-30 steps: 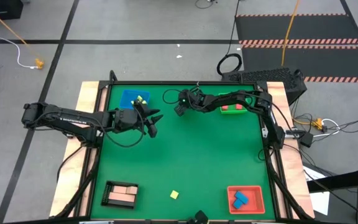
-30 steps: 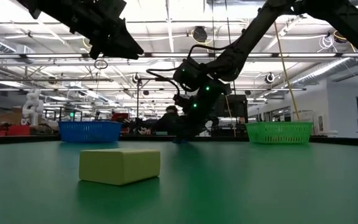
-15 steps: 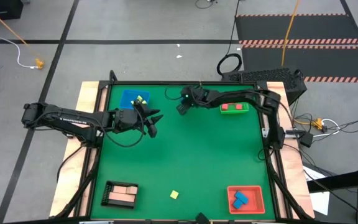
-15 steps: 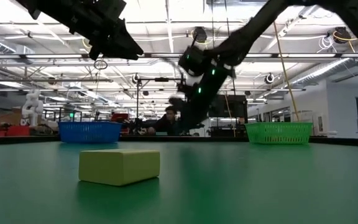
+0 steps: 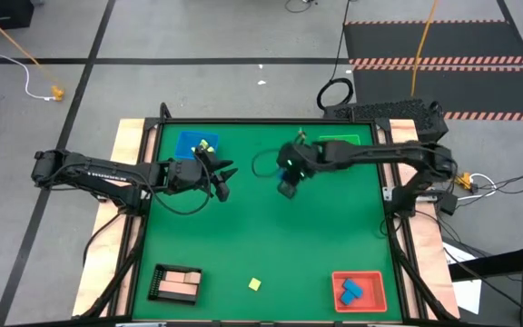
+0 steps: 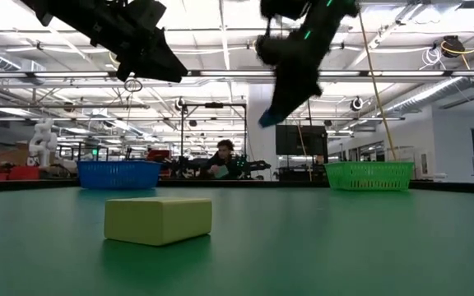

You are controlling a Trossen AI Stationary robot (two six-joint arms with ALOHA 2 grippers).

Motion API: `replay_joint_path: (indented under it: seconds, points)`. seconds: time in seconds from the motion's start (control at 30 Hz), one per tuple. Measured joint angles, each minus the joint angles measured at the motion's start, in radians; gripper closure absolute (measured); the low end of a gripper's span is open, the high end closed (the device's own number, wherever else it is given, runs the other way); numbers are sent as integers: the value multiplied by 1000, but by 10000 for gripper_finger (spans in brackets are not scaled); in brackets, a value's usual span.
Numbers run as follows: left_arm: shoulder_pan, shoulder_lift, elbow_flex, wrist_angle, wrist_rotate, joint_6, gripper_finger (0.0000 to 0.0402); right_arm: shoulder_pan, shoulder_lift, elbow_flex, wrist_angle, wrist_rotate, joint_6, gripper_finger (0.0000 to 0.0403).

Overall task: Sort & place blocks by color
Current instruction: Put the blue block into the orange bin

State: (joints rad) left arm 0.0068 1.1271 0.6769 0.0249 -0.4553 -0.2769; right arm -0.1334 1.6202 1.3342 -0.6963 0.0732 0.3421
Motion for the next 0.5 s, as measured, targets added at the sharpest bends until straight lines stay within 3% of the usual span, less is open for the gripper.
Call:
replay_joint_path:
  seconds: [0.23, 0.5]
  points:
    - [0, 0, 0, 0, 0, -8, 266, 252, -134, 0, -184, -1, 227, 300]
    - [-2, 0, 0, -3, 9, -74, 266, 593, -172, 0, -236, -1, 660, 300]
